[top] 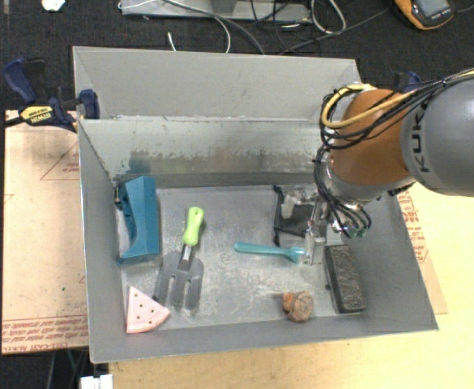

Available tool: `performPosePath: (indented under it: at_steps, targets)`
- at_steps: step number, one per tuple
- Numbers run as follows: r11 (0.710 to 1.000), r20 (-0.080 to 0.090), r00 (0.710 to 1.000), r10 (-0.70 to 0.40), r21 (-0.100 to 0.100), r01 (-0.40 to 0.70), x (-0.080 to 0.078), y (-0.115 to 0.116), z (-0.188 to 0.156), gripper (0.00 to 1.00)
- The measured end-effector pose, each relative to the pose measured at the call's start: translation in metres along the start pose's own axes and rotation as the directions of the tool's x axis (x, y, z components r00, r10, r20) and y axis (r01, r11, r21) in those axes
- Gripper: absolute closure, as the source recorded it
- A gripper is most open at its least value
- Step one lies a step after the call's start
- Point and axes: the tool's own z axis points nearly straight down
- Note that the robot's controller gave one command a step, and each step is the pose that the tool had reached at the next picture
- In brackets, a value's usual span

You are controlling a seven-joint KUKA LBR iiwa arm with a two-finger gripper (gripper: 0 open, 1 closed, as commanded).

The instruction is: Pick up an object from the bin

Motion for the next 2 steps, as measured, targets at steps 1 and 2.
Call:
performPosePath:
  at_steps: [1,2]
  targets:
    - [1.0,0.002,1.0,-0.023,0.001,0.023,0.004,-0.008,-0.023,0.0]
    - [1.0,0.007,1.0,-0.017,0.001,0.017,-0.016,-0.025,-0.005,0.0]
